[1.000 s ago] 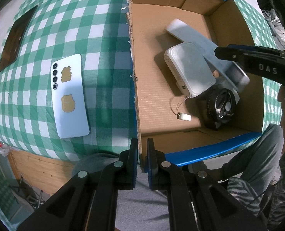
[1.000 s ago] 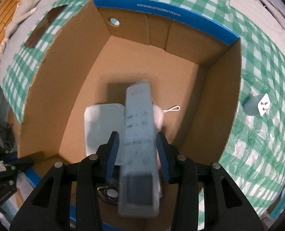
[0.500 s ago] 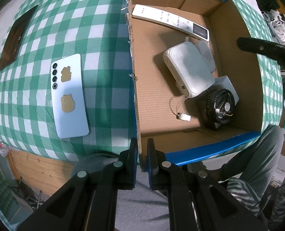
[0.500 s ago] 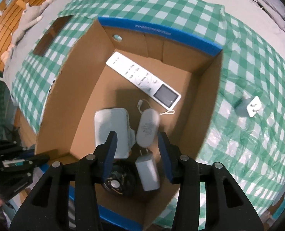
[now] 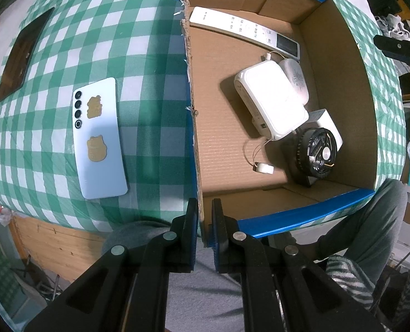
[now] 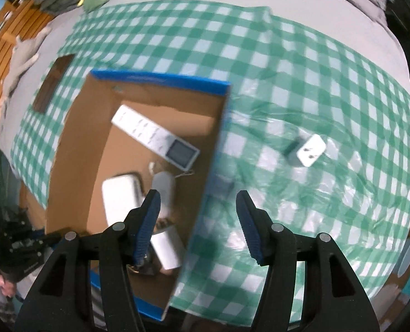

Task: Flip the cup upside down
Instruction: 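Move the right tool to the white plug adapter and grasp it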

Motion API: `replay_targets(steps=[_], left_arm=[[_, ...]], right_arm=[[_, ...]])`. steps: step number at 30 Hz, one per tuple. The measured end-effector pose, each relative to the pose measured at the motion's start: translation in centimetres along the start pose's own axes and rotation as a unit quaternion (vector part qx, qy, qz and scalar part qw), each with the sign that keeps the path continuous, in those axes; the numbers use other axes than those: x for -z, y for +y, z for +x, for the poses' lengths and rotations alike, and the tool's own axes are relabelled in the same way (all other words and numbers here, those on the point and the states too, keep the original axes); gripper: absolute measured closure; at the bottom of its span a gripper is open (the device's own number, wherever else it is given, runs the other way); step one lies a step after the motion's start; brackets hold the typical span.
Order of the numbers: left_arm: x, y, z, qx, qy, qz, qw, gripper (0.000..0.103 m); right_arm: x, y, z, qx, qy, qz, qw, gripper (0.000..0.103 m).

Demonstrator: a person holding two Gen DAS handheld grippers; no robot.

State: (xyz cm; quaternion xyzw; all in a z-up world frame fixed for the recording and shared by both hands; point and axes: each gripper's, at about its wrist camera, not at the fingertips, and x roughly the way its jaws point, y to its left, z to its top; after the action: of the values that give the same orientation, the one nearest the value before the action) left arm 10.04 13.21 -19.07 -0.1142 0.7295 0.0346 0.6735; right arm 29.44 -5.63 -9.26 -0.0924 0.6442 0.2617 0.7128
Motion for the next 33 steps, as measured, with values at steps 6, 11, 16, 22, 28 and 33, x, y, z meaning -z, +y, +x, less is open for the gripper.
replay_targets(steps=[6,11,16,22,28,33], left_arm=[[0.0,0.1,0.0,0.0,0.0,0.0,1.0,0.095],[0.0,0.1,0.0,0.001,0.0,0.0,1.0,0.095],[-0.2,-0.1,0.0,0.002,0.001,0.001,1.0,0.095],[-0.1,-0.1,0.0,0.0,0.001,0.005,1.0,0.095],[0.0,0.0,0.2,0.005,0.005,0.003,1.0,0.095],[-0.1,0.0,0.3,0.005,0.005,0.004,1.0,0.095]], right_arm=[[-0.8,-3.7,0.2,0.017,0.002,0.042,0.999,0.046],[-1.4,-7.1,1.6,0.029,0.011,0.085,0.996,0.046],[-2.4,-10.4,3.8,0.022,0.029,0.132,0.991,0.046],[-3.5,-12.9,6.4,0.026,0.036,0.168,0.985,0.046],[-4.6,-14.4,9.1,0.03,0.044,0.191,0.98,0.046],[-5.1,-15.2,10.9,0.046,0.053,0.197,0.978,0.052]])
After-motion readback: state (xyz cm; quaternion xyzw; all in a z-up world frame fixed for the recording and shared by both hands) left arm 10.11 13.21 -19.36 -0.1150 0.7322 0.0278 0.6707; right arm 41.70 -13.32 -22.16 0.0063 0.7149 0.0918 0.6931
